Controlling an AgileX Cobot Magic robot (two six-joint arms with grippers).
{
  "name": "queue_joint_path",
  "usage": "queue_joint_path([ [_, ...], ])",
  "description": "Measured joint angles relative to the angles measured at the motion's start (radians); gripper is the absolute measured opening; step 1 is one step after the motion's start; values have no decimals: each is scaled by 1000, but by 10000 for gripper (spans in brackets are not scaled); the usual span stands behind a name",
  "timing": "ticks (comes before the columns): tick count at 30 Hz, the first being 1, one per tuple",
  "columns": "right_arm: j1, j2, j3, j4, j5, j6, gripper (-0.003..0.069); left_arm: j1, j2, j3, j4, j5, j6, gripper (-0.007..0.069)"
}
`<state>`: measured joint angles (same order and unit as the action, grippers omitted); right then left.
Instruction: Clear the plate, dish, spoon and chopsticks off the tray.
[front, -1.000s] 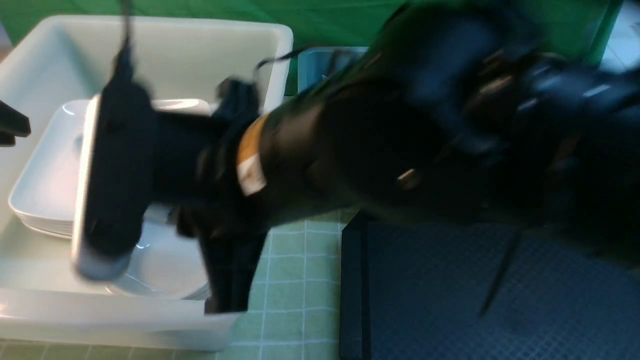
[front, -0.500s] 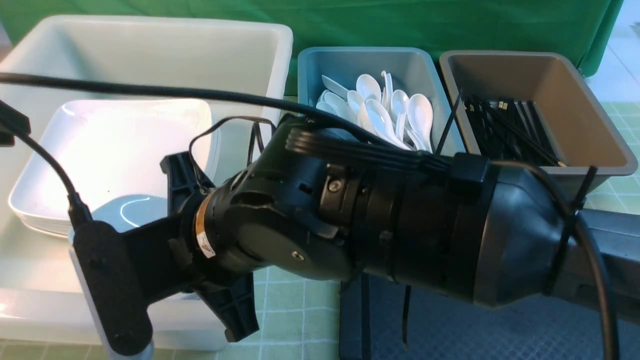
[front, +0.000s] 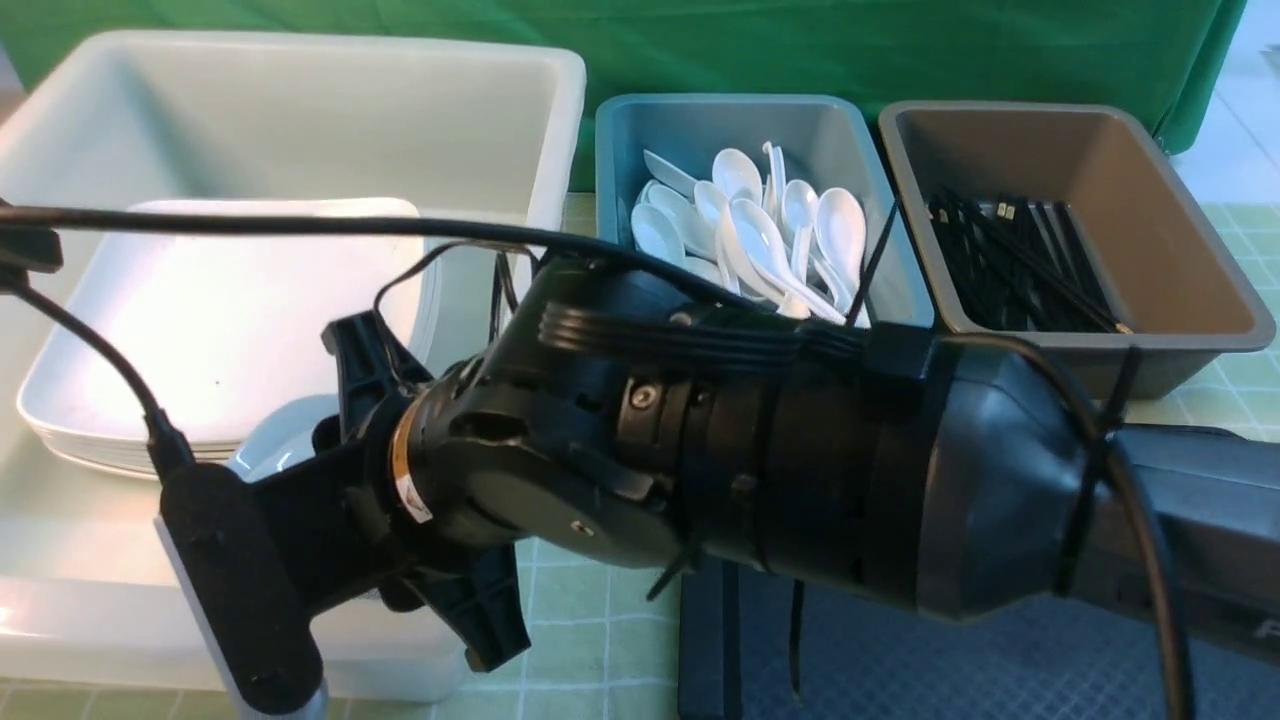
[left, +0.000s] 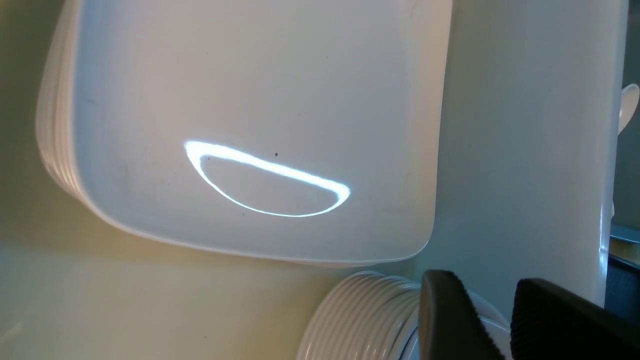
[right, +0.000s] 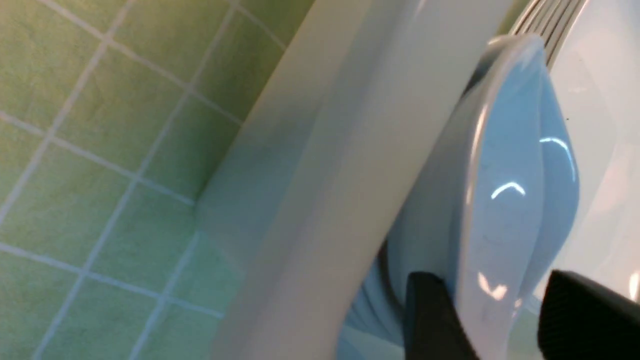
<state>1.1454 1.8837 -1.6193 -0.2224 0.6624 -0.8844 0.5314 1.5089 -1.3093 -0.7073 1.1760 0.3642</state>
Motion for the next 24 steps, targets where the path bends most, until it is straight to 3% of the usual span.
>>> queue_joint_path([
  [16, 0, -139, -2, -33, 46, 232, 306, 0, 0, 0, 0, -11, 0, 195],
  [21, 0, -161, -27, -53, 206, 346, 120, 0, 0, 0, 0, -11, 0, 200],
  [24, 0, -205, -66, -91, 405, 440, 21, 0, 0, 0, 0, -11, 1, 200],
])
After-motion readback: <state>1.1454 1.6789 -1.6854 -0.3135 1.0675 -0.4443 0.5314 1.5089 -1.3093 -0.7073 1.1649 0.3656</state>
